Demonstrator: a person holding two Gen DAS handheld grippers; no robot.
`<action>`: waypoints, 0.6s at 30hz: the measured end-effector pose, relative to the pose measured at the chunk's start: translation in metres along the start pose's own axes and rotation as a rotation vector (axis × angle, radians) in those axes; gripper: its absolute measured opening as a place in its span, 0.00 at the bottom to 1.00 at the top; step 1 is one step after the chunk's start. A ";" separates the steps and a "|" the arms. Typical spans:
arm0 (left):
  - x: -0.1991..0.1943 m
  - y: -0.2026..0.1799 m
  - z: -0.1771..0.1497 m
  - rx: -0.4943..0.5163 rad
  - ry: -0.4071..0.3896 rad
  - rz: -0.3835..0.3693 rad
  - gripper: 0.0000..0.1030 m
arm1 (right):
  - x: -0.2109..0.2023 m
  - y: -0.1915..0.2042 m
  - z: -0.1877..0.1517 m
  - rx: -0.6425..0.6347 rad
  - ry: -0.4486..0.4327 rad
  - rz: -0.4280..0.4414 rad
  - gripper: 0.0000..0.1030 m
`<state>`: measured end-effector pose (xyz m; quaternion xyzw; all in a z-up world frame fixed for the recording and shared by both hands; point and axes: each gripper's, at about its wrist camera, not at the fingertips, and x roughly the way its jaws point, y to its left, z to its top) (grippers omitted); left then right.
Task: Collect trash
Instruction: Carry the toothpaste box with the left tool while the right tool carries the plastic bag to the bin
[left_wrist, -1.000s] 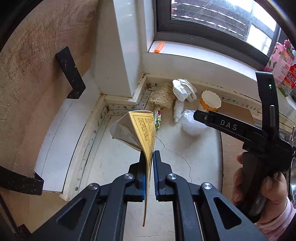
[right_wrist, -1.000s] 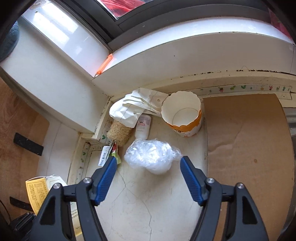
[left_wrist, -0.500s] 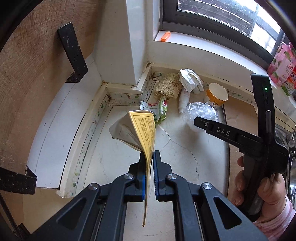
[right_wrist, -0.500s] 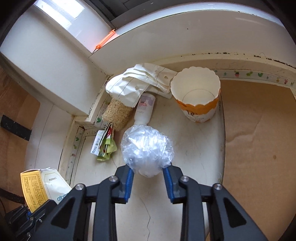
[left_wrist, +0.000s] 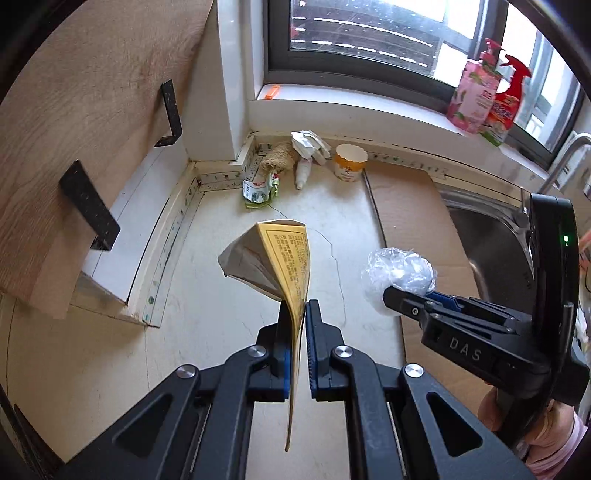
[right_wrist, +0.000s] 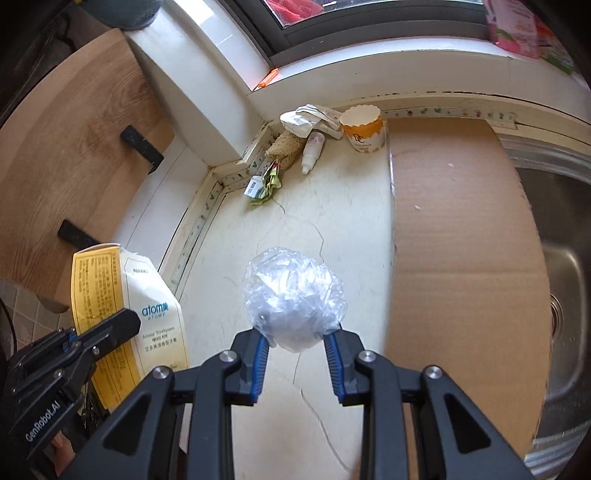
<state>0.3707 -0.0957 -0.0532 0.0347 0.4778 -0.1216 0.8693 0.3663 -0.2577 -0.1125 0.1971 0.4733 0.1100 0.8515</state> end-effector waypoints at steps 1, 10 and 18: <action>-0.010 -0.004 -0.009 0.012 -0.004 -0.014 0.05 | -0.010 0.004 -0.012 0.001 -0.012 -0.012 0.27; -0.076 -0.016 -0.109 0.075 -0.027 -0.107 0.05 | -0.105 0.030 -0.135 0.021 -0.108 -0.102 0.27; -0.096 -0.012 -0.200 0.111 0.048 -0.146 0.05 | -0.125 0.047 -0.225 0.023 -0.065 -0.171 0.27</action>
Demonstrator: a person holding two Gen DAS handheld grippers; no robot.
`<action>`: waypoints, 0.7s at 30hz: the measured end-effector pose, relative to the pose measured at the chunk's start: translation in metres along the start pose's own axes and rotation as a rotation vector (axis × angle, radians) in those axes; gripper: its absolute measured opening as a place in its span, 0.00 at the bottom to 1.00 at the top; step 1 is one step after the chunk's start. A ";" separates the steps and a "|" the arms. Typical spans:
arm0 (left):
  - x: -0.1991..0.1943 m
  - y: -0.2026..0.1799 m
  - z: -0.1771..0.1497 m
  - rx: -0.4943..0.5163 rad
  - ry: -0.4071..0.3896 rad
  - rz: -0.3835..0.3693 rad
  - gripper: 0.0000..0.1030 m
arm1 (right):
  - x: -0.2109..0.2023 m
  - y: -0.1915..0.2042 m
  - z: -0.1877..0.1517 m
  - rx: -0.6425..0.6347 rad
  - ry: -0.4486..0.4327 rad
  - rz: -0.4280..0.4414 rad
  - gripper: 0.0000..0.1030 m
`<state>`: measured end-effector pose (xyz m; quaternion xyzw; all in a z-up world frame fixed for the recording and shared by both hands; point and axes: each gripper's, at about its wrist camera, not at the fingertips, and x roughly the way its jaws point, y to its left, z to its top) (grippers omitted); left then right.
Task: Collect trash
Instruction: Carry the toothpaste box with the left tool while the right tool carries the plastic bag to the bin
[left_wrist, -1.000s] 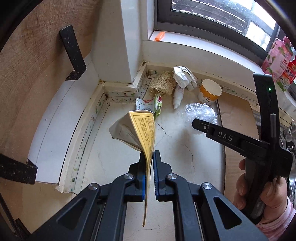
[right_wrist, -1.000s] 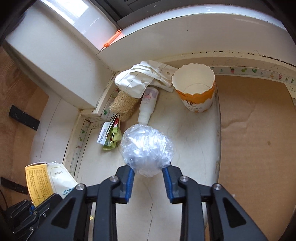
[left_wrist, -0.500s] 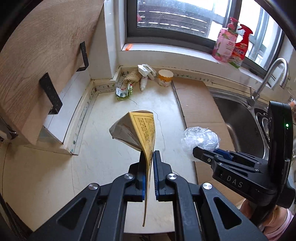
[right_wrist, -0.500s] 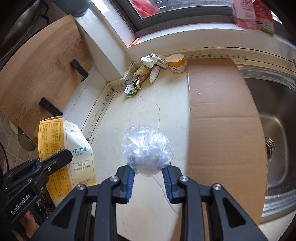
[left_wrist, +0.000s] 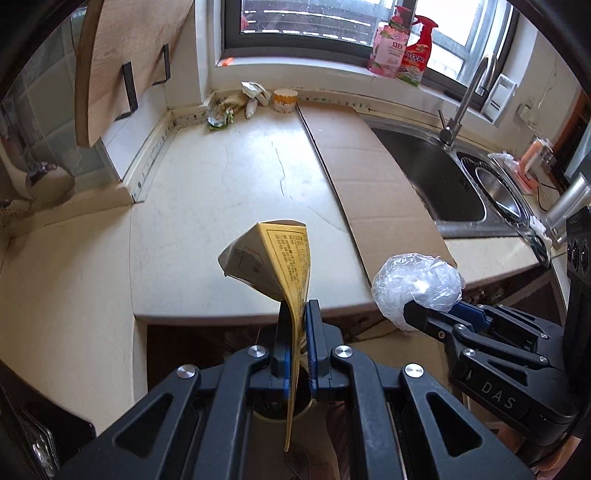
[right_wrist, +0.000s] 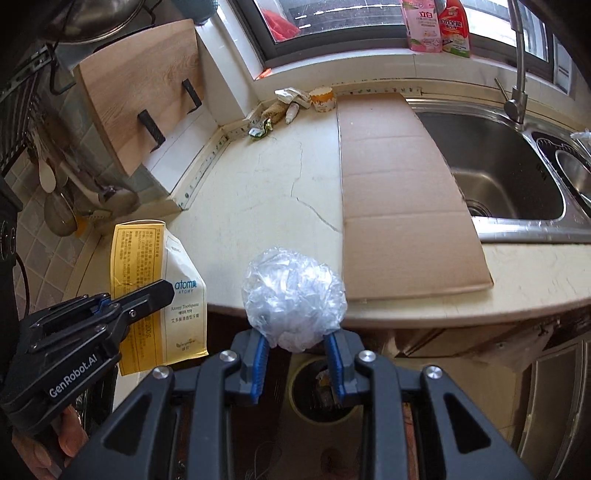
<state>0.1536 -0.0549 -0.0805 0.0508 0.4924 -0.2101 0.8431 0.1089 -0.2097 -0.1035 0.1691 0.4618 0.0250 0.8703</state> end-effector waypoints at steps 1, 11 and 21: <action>0.001 -0.001 -0.011 0.004 0.015 -0.010 0.05 | 0.000 0.001 -0.010 -0.001 0.015 -0.008 0.27; 0.017 -0.019 -0.088 0.005 0.137 -0.045 0.05 | 0.019 -0.007 -0.084 -0.036 0.198 -0.061 0.27; 0.095 -0.002 -0.141 -0.097 0.266 -0.037 0.05 | 0.098 -0.043 -0.130 -0.001 0.346 -0.019 0.27</action>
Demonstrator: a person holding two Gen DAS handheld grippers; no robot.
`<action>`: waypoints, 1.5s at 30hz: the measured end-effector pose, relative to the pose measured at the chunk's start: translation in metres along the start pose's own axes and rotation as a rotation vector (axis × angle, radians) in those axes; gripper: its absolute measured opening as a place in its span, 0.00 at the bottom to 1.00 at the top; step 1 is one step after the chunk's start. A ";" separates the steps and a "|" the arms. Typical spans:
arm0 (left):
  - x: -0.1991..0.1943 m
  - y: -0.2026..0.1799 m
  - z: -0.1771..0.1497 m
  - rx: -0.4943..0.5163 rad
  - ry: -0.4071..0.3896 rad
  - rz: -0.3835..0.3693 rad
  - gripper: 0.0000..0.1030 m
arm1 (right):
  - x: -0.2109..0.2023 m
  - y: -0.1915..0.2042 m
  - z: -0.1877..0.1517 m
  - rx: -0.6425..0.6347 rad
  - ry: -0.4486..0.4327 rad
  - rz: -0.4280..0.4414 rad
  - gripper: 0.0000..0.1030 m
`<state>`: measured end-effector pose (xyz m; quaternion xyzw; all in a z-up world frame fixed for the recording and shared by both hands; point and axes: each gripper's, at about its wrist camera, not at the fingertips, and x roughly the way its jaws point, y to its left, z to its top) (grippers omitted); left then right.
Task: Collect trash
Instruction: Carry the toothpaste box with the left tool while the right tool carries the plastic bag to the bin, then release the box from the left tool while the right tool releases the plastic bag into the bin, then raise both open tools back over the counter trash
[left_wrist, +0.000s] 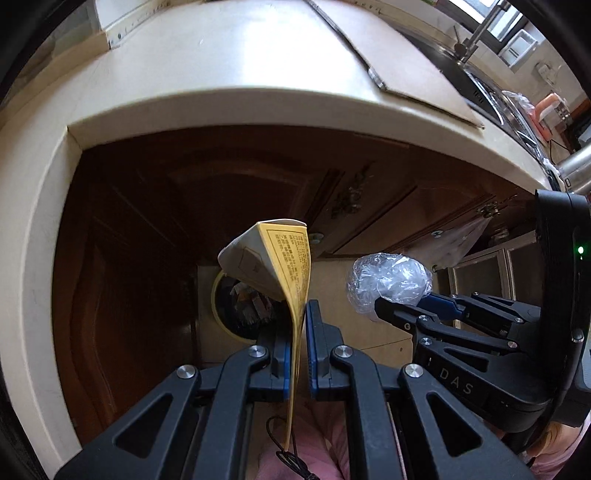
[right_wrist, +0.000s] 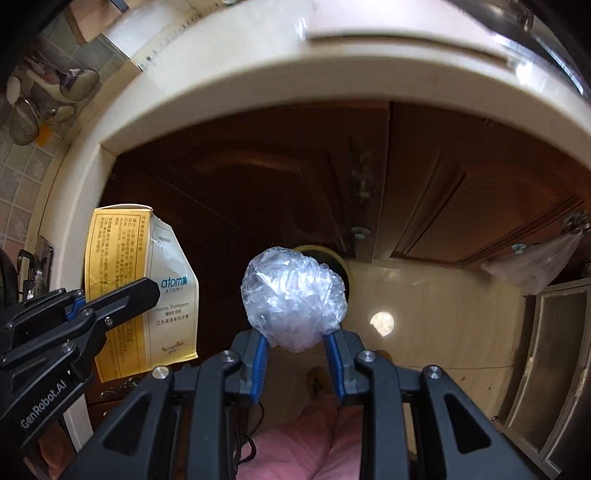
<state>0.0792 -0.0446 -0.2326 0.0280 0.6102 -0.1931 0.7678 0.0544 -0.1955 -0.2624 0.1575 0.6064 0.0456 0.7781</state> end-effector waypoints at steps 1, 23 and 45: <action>0.012 0.005 -0.003 -0.022 0.012 -0.006 0.05 | 0.012 -0.004 -0.001 0.007 0.013 0.006 0.27; 0.241 0.086 -0.024 -0.228 0.132 0.023 0.42 | 0.263 -0.066 -0.017 0.143 0.192 0.026 0.28; 0.176 0.105 -0.033 -0.241 0.044 0.221 0.61 | 0.246 -0.015 -0.003 0.046 0.167 0.054 0.74</action>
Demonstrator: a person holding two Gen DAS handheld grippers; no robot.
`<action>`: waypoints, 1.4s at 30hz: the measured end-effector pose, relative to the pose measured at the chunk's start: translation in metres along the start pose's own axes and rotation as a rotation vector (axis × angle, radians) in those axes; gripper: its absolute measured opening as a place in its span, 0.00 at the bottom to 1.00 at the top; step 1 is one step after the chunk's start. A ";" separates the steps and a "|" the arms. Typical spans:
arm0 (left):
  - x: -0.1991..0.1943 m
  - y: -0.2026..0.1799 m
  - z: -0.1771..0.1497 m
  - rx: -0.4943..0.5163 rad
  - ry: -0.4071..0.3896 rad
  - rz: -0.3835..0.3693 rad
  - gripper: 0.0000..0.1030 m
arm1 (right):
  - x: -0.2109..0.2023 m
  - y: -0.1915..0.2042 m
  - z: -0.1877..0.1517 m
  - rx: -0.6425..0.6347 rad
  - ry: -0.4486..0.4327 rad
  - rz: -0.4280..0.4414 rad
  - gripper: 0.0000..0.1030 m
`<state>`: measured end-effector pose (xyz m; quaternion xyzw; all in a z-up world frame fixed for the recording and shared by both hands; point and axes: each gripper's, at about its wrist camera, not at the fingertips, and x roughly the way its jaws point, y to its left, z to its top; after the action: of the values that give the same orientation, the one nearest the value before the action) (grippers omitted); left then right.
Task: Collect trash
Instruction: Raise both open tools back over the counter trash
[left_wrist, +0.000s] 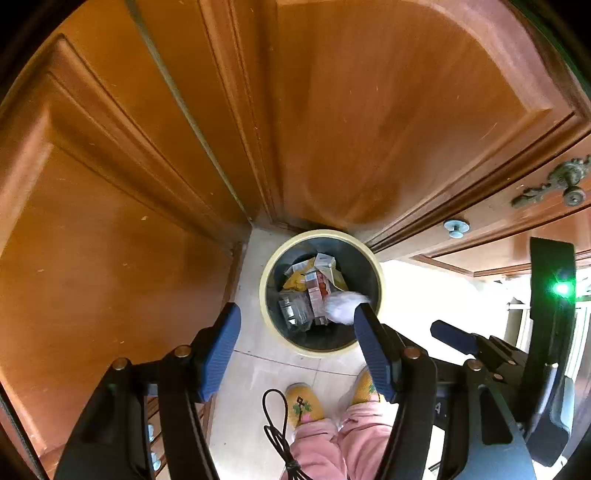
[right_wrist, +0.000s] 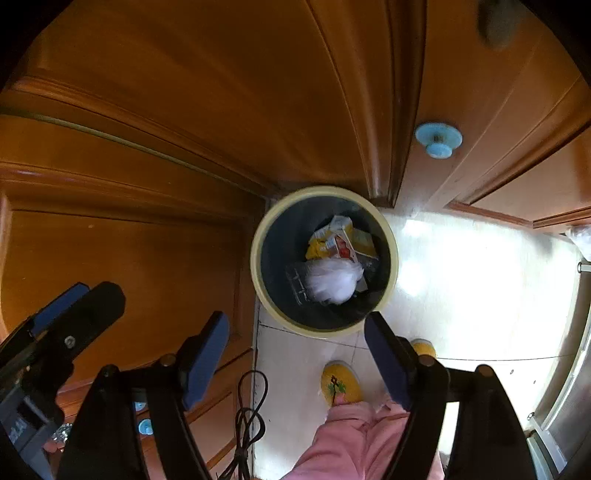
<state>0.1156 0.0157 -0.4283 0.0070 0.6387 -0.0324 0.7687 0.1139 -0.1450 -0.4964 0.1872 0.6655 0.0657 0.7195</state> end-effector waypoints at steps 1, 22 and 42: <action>-0.005 0.001 -0.001 -0.001 0.000 0.004 0.61 | -0.005 0.002 -0.002 0.002 -0.005 0.005 0.74; -0.183 -0.036 0.010 0.130 -0.128 -0.022 0.67 | -0.176 0.031 -0.025 -0.002 -0.170 0.063 0.74; -0.403 -0.031 0.068 0.123 -0.628 0.004 0.70 | -0.391 0.098 0.002 -0.148 -0.568 -0.115 0.74</action>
<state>0.1068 -0.0025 -0.0185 0.0445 0.3671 -0.0701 0.9265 0.0901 -0.1900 -0.0962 0.1072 0.4404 0.0181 0.8912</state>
